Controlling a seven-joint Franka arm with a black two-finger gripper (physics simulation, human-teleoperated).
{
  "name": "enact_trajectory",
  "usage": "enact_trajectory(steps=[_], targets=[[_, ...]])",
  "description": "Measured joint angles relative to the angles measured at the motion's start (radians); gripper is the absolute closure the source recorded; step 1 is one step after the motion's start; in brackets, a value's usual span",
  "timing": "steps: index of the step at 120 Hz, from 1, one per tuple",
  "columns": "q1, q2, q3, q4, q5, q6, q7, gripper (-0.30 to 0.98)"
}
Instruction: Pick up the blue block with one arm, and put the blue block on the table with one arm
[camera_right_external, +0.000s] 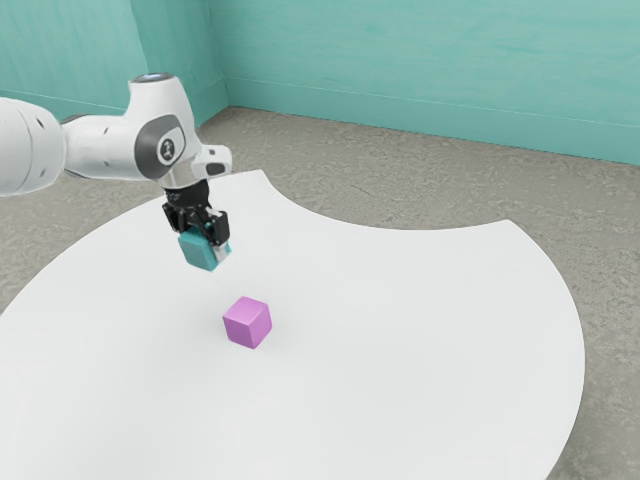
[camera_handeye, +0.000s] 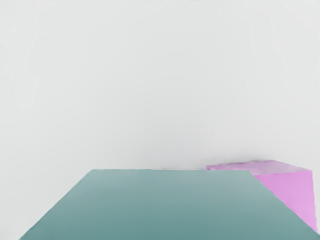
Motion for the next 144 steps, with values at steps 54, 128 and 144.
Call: enact_trajectory(steps=[54,128,144], targets=[[0.106,0.179,0.016,0.091,-0.015,-0.054,0.074,0.28],[-0.078,-0.331,-0.029,0.061,0.061,-0.258,0.091,0.02],[-0.129,-0.351,-0.037,0.075,0.088,-0.309,0.062,0.01]])
